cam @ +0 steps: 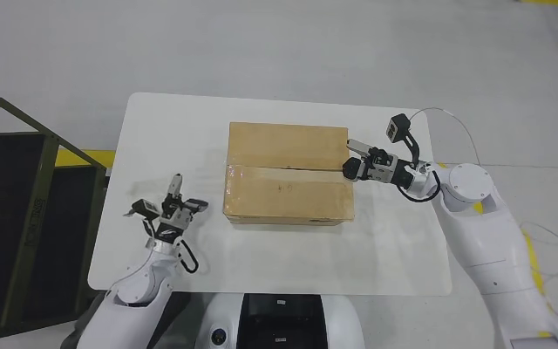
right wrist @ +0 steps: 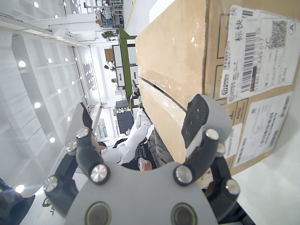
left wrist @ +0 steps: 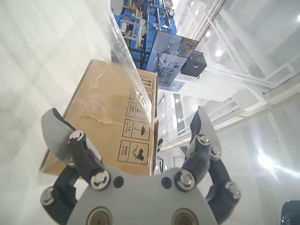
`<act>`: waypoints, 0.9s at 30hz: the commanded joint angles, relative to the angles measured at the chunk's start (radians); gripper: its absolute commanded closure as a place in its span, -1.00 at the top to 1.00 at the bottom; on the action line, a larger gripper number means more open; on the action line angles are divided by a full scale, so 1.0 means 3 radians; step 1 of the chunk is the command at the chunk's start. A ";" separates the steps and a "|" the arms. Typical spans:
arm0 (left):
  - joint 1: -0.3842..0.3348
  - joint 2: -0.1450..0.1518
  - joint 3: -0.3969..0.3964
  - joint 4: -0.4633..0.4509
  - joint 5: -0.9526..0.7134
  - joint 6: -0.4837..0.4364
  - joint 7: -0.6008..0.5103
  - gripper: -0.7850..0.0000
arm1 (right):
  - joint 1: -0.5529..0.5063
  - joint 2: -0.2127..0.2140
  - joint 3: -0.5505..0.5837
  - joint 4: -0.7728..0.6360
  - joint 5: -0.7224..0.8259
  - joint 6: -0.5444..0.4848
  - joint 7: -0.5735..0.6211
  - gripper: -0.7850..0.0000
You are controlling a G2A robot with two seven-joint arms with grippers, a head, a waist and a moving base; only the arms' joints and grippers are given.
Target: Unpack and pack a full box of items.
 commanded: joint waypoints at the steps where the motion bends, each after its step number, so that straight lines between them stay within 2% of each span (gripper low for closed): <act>1: -0.0067 -0.0020 0.0037 0.0034 0.0072 -0.0038 0.0157 1.00 | 0.0000 0.0000 0.0000 0.0000 0.0000 0.0000 0.0000 1.00; 14: -0.0292 -0.0086 0.0042 0.0169 -0.0122 0.0152 0.0269 1.00 | 0.0000 0.0000 0.0000 0.0000 0.0000 0.0000 0.0000 1.00; 17: -0.0296 -0.0097 0.0022 0.0184 -0.0152 0.0154 0.0266 0.75 | 0.0000 0.0000 0.0000 0.0000 0.0000 0.0000 0.0000 1.00; 25: -0.0257 -0.0126 -0.0040 0.0191 -0.0176 0.0116 0.0287 0.44 | 0.0000 0.0000 0.0000 0.0000 0.0000 0.0000 0.0000 1.00; 27: -0.0247 -0.0133 -0.0053 0.0187 -0.0174 0.0109 0.0293 0.43 | 0.0000 0.0000 0.0000 0.0000 0.0000 0.0000 0.0000 1.00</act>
